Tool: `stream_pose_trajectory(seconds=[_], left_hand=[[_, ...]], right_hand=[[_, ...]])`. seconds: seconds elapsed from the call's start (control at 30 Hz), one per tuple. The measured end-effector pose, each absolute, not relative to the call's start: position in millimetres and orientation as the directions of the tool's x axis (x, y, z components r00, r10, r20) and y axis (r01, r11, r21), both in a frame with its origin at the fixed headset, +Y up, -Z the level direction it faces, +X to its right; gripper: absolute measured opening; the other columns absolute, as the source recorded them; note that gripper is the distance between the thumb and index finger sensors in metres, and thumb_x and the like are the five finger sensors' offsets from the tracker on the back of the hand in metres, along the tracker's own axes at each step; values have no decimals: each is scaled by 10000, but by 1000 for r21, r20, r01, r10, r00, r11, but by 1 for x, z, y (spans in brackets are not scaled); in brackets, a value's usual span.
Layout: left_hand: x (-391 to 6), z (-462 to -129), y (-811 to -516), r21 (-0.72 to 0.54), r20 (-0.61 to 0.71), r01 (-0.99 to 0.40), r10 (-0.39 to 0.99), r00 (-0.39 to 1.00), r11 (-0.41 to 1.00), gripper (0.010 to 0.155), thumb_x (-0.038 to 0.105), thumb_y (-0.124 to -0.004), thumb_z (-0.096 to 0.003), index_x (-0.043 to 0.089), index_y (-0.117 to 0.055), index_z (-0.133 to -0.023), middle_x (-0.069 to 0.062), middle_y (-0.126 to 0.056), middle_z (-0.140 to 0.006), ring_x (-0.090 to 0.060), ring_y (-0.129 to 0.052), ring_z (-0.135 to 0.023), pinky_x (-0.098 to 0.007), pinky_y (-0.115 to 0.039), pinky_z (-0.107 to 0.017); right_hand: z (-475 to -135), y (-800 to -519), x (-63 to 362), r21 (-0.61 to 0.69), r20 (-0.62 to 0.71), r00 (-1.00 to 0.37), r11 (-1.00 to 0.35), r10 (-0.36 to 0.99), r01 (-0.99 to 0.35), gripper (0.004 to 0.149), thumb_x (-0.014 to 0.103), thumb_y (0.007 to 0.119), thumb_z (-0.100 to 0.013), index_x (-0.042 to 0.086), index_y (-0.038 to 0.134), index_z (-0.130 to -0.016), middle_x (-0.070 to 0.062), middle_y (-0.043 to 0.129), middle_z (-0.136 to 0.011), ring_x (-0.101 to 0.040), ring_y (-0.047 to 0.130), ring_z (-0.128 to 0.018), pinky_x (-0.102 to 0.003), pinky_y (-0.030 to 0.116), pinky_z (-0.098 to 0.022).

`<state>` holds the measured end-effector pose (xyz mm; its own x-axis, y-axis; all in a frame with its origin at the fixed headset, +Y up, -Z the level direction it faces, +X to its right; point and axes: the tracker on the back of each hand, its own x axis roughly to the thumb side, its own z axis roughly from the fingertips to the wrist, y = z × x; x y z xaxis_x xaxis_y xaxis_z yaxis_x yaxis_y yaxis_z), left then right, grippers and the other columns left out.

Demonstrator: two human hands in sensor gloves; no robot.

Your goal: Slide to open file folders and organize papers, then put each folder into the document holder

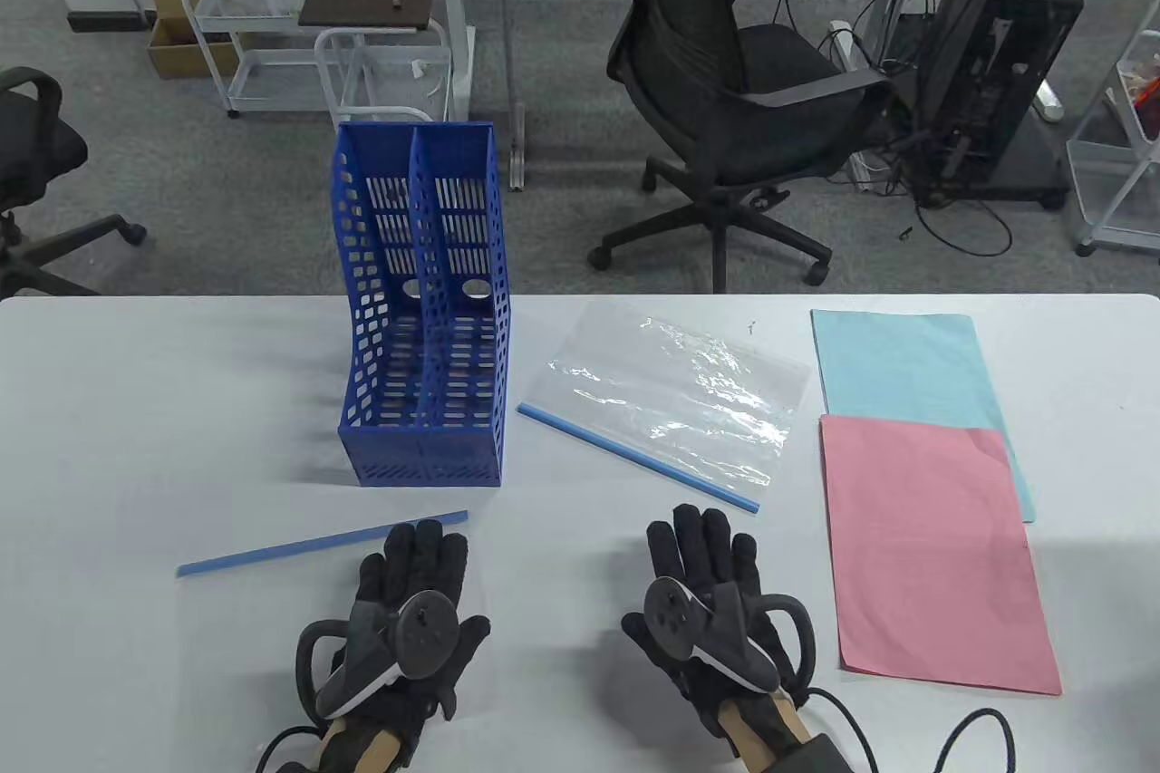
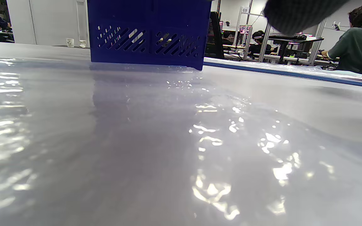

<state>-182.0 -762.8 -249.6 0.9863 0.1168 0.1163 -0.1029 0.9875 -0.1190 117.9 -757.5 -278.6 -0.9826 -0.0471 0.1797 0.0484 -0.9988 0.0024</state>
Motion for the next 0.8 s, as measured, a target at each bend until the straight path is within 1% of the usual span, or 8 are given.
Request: stream_pose_trajectory(seconds=[0.13, 0.27, 0.37, 0.47, 0.53, 0.63, 0.73, 0.8], left_hand=[[-183, -250, -760, -95, 110, -105, 115, 987, 990, 842, 621, -714, -446, 328, -341, -1142, 25, -330, -1238, -286, -356, -1172, -543, -378, -829], [-186, -257, -748, -31, 65, -107, 108, 992, 994, 789, 587, -742, -443, 337, -451, -1133, 29, -502, -1221, -277, -533, -1161, -534, -485, -833], [-199, -275, -737, 9, -31, -115, 115, 993, 993, 734, 558, -766, -439, 345, -546, -1107, 37, -619, -1178, -264, -651, -1116, -508, -576, -819], [-215, -296, -732, 0, -114, -136, 135, 984, 991, 668, 508, -789, -443, 337, -632, -1070, 32, -705, -1123, -266, -730, -1055, -502, -634, -788], [-226, -311, -733, -19, -190, -93, 88, 978, 995, 633, 482, -805, -438, 349, -670, -1043, 46, -747, -1087, -247, -772, -1019, -484, -666, -771], [-240, -334, -749, -137, -297, -56, 13, 955, 989, 604, 442, -824, -436, 368, -698, -1021, 65, -762, -1070, -226, -791, -1001, -471, -689, -755], [-249, -349, -768, -249, -344, -4, -84, 935, 969, 592, 431, -848, -426, 389, -726, -1004, 89, -759, -1071, -210, -786, -1011, -470, -689, -759], [-253, -357, -776, -321, -354, 2, -121, 927, 947, 584, 440, -853, -419, 409, -749, -993, 101, -733, -1093, -205, -766, -1029, -481, -674, -768]], right_hand=[[-277, -754, 119, -7, 178, -983, -999, -40, 39, 947, 724, 666, -325, 277, 238, -1041, -73, 216, -1166, -395, 312, -1080, -574, 343, -765], [-276, -750, 121, -16, 178, -984, -999, -34, 31, 948, 723, 667, -325, 275, 240, -1042, -75, 219, -1166, -396, 316, -1079, -576, 345, -763], [-275, -749, 123, -13, 173, -985, -1000, -20, 18, 946, 722, 668, -325, 273, 244, -1042, -76, 223, -1166, -397, 316, -1079, -578, 345, -761], [-275, -750, 125, -8, 172, -985, -1000, -16, 15, 945, 721, 670, -325, 272, 248, -1042, -77, 227, -1166, -398, 318, -1078, -578, 347, -761], [-275, -749, 126, -3, 171, -985, -1000, -17, 16, 944, 720, 670, -326, 273, 248, -1042, -77, 226, -1166, -398, 317, -1078, -578, 346, -762], [-276, -749, 128, -3, 164, -986, -1000, -7, 7, 943, 719, 670, -326, 272, 250, -1042, -80, 228, -1165, -397, 318, -1078, -579, 346, -761], [-277, -750, 131, 3, 159, -987, -1000, -3, 3, 940, 718, 671, -327, 273, 253, -1042, -78, 230, -1165, -398, 319, -1078, -578, 347, -761], [-277, -750, 133, 10, 155, -988, -1000, -3, 5, 940, 717, 671, -327, 272, 254, -1043, -78, 230, -1165, -399, 319, -1077, -579, 347, -760]])
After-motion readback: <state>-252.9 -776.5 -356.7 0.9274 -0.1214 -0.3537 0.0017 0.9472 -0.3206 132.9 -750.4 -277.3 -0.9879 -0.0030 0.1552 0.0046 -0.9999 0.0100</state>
